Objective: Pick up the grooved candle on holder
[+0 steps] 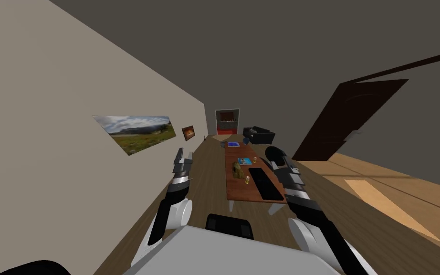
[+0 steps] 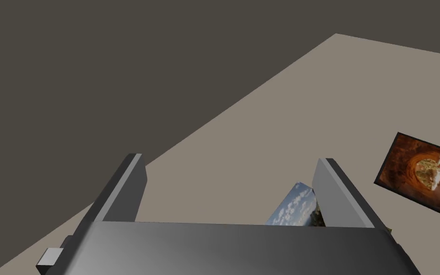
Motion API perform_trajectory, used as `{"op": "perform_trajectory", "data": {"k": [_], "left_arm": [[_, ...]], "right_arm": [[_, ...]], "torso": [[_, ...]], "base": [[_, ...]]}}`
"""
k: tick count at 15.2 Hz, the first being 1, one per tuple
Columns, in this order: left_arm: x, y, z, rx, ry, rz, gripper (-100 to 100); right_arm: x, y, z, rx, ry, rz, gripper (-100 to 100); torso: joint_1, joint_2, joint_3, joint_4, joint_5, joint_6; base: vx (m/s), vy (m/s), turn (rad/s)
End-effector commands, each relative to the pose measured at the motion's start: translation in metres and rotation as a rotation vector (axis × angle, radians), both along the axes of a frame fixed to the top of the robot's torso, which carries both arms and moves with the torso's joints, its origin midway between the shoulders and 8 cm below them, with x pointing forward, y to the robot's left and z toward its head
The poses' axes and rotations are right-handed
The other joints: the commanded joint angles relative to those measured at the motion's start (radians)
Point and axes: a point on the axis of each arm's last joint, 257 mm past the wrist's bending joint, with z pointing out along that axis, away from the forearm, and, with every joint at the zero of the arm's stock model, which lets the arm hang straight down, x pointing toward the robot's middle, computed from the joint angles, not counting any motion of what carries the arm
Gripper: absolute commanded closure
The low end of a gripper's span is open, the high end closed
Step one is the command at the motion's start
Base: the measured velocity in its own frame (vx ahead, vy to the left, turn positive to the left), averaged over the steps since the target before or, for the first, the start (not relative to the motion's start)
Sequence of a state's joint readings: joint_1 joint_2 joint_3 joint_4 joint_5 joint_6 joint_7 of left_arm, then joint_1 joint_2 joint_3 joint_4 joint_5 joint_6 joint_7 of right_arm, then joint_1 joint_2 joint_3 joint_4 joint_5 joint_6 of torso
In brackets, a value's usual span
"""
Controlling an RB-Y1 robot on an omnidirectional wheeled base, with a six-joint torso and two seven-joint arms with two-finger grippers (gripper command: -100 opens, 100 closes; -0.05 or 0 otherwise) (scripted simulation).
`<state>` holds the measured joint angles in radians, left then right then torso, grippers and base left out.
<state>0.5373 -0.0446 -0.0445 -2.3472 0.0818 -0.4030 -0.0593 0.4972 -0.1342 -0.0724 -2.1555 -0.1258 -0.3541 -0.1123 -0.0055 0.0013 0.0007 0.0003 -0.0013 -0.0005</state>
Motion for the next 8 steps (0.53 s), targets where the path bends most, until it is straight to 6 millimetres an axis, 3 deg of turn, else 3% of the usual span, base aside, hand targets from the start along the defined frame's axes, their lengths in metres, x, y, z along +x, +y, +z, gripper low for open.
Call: {"op": "perform_trajectory", "data": {"k": [1, 4, 6, 7, 8], "left_arm": [[0.0, 0.0, 0.0, 0.0, 0.0, 0.0, 0], [0.0, 0.0, 0.0, 0.0, 0.0, 0.0, 0], [0.0, 0.0, 0.0, 0.0, 0.0, 0.0, 0], [0.0, 0.0, 0.0, 0.0, 0.0, 0.0, 0], [0.0, 0.0, 0.0, 0.0, 0.0, 0.0, 0]], "right_arm": [[0.004, -0.012, -0.008, 0.019, 0.015, -0.005, -100], [0.012, -0.04, -0.027, 0.05, 0.055, -0.032, -100], [0.012, -0.042, -0.027, 0.073, 0.052, -0.029, -100], [0.016, -0.059, -0.037, 0.093, 0.072, -0.048, -100], [0.016, -0.06, -0.037, 0.108, 0.069, -0.047, -100]], "torso": [[0.0, 0.0, 0.0, 0.0, 0.0, 0.0], [0.0, 0.0, 0.0, 0.0, 0.0, 0.0], [-0.001, 0.0, 0.0, 0.0, 0.0, 0.0], [0.0, -0.001, 0.0, 0.0, 0.0, 0.001], [0.0, -0.001, 0.0, 0.0, 0.0, 0.0]], "base": [[-0.026, -0.055, 0.178], [-0.031, -0.065, 0.289], [-0.024, -0.061, 0.144], [-0.024, -0.051, 0.201], [-0.025, -0.056, 0.256]]}}
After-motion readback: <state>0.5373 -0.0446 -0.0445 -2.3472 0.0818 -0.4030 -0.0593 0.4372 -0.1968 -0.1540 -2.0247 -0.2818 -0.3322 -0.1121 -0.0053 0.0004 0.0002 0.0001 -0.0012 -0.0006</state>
